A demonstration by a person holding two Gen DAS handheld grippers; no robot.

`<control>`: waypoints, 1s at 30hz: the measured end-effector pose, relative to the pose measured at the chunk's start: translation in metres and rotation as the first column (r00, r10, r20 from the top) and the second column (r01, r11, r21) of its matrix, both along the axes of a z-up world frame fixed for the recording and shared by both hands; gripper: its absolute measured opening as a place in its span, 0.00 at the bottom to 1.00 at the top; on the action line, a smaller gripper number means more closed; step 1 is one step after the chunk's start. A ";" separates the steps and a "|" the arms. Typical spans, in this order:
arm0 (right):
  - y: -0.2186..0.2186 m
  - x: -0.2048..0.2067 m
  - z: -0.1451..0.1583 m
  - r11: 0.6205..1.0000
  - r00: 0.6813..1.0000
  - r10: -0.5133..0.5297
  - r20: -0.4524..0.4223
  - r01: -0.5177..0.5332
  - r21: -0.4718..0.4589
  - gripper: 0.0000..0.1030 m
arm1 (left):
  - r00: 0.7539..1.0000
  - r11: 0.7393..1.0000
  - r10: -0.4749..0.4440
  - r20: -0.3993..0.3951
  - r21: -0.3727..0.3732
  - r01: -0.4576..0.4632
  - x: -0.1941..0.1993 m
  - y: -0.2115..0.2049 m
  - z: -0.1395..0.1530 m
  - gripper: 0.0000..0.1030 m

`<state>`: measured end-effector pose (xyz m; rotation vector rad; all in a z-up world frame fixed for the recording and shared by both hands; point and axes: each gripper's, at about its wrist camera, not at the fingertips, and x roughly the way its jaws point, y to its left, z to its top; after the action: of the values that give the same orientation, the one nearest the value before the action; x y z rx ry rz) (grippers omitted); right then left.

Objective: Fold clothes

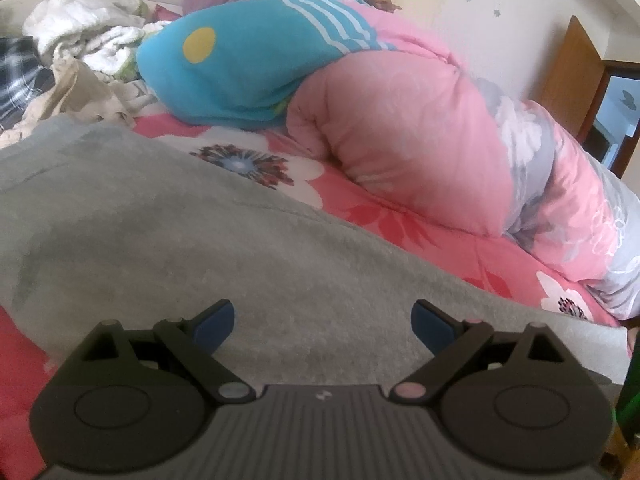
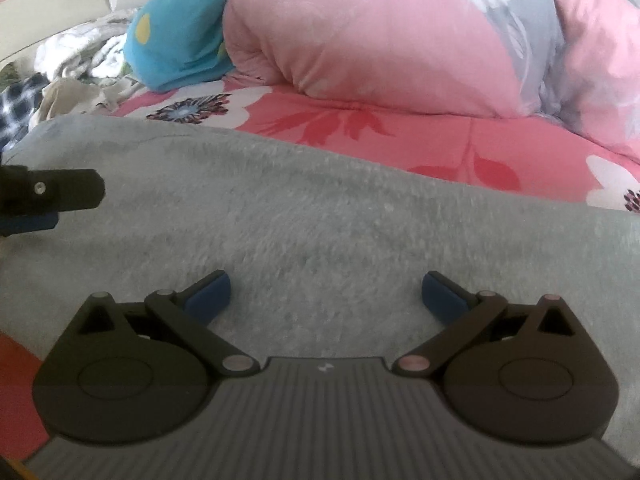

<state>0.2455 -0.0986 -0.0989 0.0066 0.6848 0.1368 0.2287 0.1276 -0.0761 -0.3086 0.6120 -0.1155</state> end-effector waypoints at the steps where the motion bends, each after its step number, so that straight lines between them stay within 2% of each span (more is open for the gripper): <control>1: 0.000 0.001 0.001 1.000 1.000 -0.006 -0.008 0.006 0.006 0.99 | 1.000 1.000 0.002 0.004 0.001 -0.002 -0.001 0.001 0.001 0.93; 4: 0.001 0.004 0.006 0.998 0.998 -0.052 -0.048 0.053 0.024 0.99 | 1.000 1.000 0.007 0.016 -0.001 -0.007 -0.003 0.007 0.005 0.93; 6: 0.005 0.006 0.012 0.990 0.986 -0.128 -0.103 0.133 0.043 0.99 | 1.000 1.000 0.010 0.020 -0.012 -0.010 -0.004 0.011 0.007 0.93; 8: 0.013 0.007 0.015 0.982 0.974 -0.183 -0.135 0.187 0.023 0.99 | 1.000 1.000 0.014 0.024 -0.025 -0.014 -0.006 0.016 0.010 0.93; 11: 0.018 0.002 0.009 0.973 0.970 -0.229 -0.084 0.231 0.023 0.99 | 0.999 0.999 0.011 0.037 -0.043 -0.010 -0.012 0.022 0.015 0.93; 14: 0.017 -0.011 -0.002 0.971 0.971 -0.236 0.020 0.235 0.039 0.99 | 0.998 0.998 -0.004 0.057 -0.062 0.008 -0.020 0.028 0.022 0.93; 21: 0.016 -0.016 -0.004 0.971 0.970 -0.235 0.060 0.231 0.056 0.99 | 0.996 0.994 -0.006 0.091 -0.112 0.016 -0.045 0.059 0.037 0.93; 23: 0.017 -0.014 -0.004 0.972 0.970 -0.234 0.058 0.232 0.046 0.99 | 0.994 0.993 0.025 0.106 -0.116 -0.013 -0.054 0.076 0.041 0.93; 26: 0.019 -0.014 -0.004 0.972 0.970 -0.234 0.060 0.233 0.034 0.99 | 0.984 0.989 0.124 0.128 -0.097 -0.112 -0.067 0.111 0.046 0.93; 30: 0.019 -0.012 -0.003 0.972 0.971 -0.235 0.050 0.234 0.029 0.99 | 0.961 0.966 0.257 0.106 -0.060 -0.251 -0.068 0.155 0.041 0.93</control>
<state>0.2331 -0.0794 -0.1020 0.1054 0.6240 -0.0822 0.1608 0.2827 -0.0351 -0.4199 0.4530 0.0999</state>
